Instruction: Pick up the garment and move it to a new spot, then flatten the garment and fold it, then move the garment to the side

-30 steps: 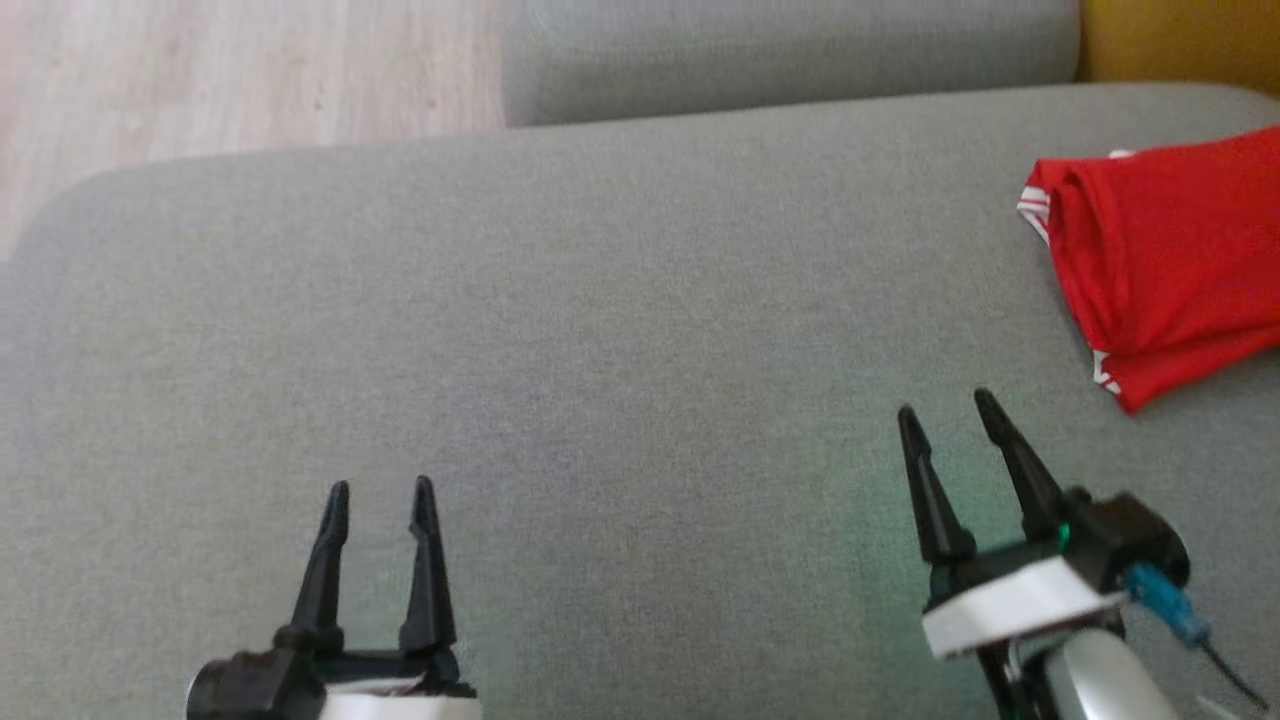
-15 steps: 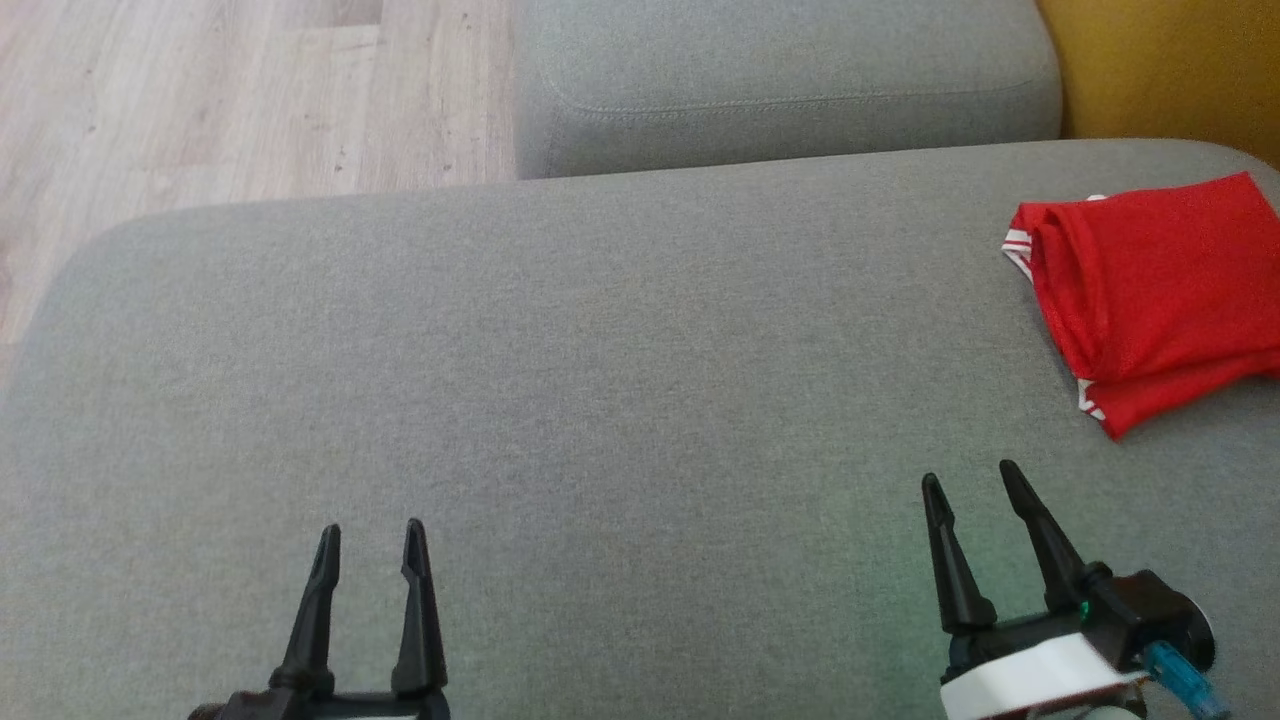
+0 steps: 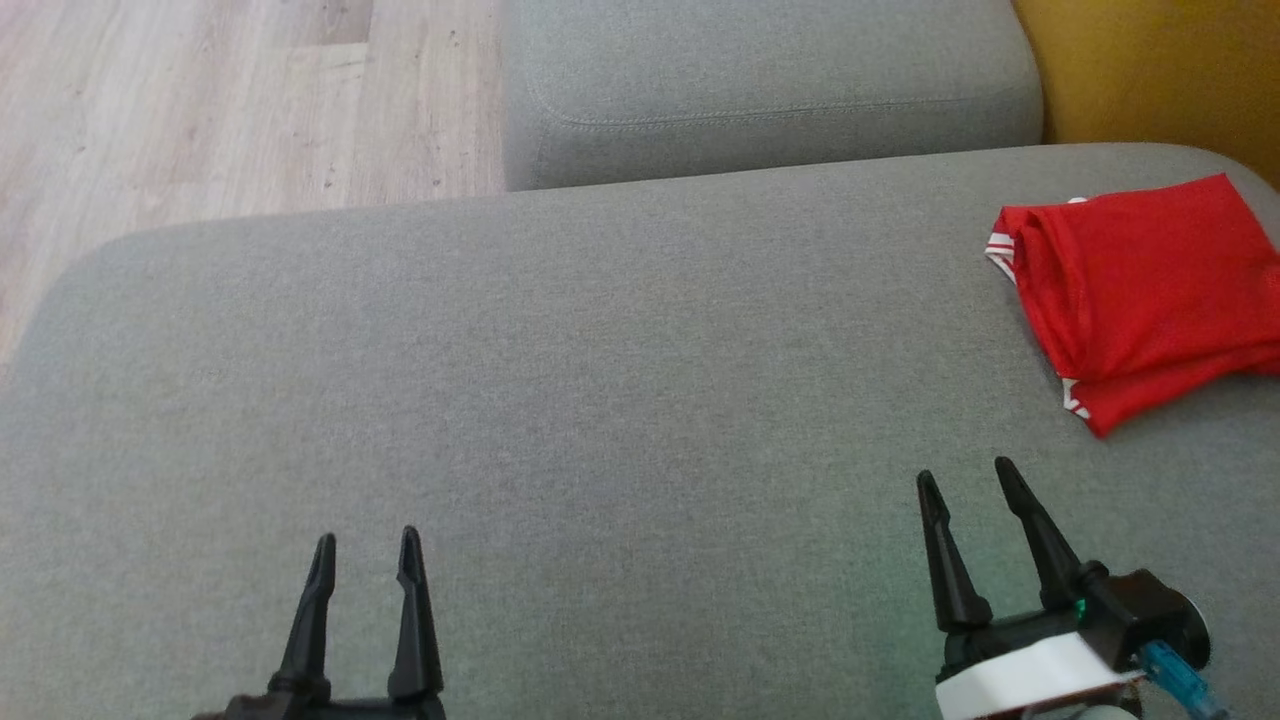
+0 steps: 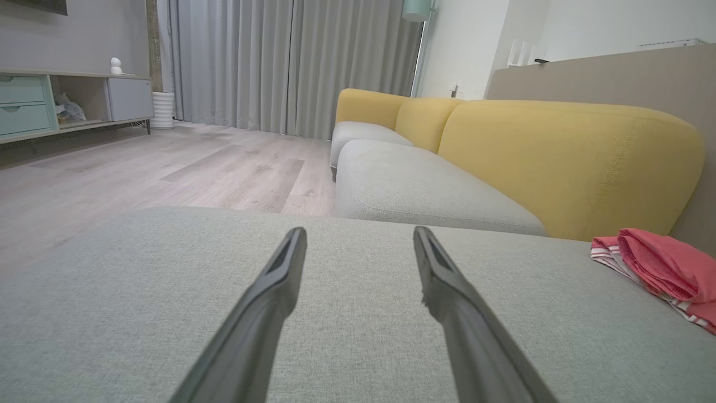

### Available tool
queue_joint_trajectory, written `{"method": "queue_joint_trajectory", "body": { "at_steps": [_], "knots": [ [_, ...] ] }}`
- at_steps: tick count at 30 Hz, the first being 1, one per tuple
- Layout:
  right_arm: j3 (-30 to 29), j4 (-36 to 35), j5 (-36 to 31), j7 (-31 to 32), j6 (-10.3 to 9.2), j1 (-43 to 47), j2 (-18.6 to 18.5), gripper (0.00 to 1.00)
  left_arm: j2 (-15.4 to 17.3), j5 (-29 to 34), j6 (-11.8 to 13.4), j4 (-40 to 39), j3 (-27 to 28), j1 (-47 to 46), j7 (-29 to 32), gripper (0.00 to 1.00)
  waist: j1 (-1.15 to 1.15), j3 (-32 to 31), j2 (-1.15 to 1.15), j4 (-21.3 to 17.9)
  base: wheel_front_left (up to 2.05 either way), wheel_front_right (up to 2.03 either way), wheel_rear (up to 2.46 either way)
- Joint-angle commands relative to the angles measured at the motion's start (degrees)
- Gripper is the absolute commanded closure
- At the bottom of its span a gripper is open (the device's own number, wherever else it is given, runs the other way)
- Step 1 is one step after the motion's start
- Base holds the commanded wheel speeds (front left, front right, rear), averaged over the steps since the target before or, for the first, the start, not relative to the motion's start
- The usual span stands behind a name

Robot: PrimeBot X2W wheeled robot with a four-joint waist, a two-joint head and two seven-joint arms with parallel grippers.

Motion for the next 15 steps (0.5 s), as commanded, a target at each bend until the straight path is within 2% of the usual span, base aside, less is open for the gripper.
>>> {"method": "queue_joint_trajectory", "body": {
  "at_steps": [1, 2, 3, 8, 15],
  "knots": [
    [1.52, -2.02, 0.06, -0.62, -0.04, -1.53, -0.11, 0.0, -0.27, 0.85, 0.37, -1.57, 2.21, -1.03, -0.29, 0.0, 0.0, -0.09, 0.0, -0.14, 0.0, 0.0, 0.0],
    [1.66, -2.04, 0.1, -0.62, -0.04, -1.58, -0.11, 0.0, -0.27, 0.88, 0.46, -1.54, 2.22, -1.0, -0.29, 0.0, 0.0, -0.16, 0.0, -0.25, 0.0, 0.0, 0.0],
    [0.3, -0.03, 0.0, 0.01, 0.0, 0.0, 0.0, 1.0, 0.0, 0.44, 0.16, 0.08, 0.04, 0.02, 0.0, 1.0, 0.0, -0.16, 0.0, -0.27, 0.0, 0.0, 0.0],
    [0.35, 4.64, 0.08, 0.27, 0.0, 1.08, 0.02, 1.0, -0.02, 0.32, 0.13, 4.73, -0.32, 0.52, 0.03, 1.0, 0.0, -0.17, 0.0, -0.3, 0.0, 0.0, 0.0],
    [0.07, 4.87, 5.01, 1.0, 0.0, 0.63, -0.3, 1.0, 0.27, -4.24, -0.33, 5.21, 0.2, -0.22, 0.8, 1.0, 0.0, -0.1, 0.0, -0.24, 0.0, 0.0, 0.0]
  ]
}}
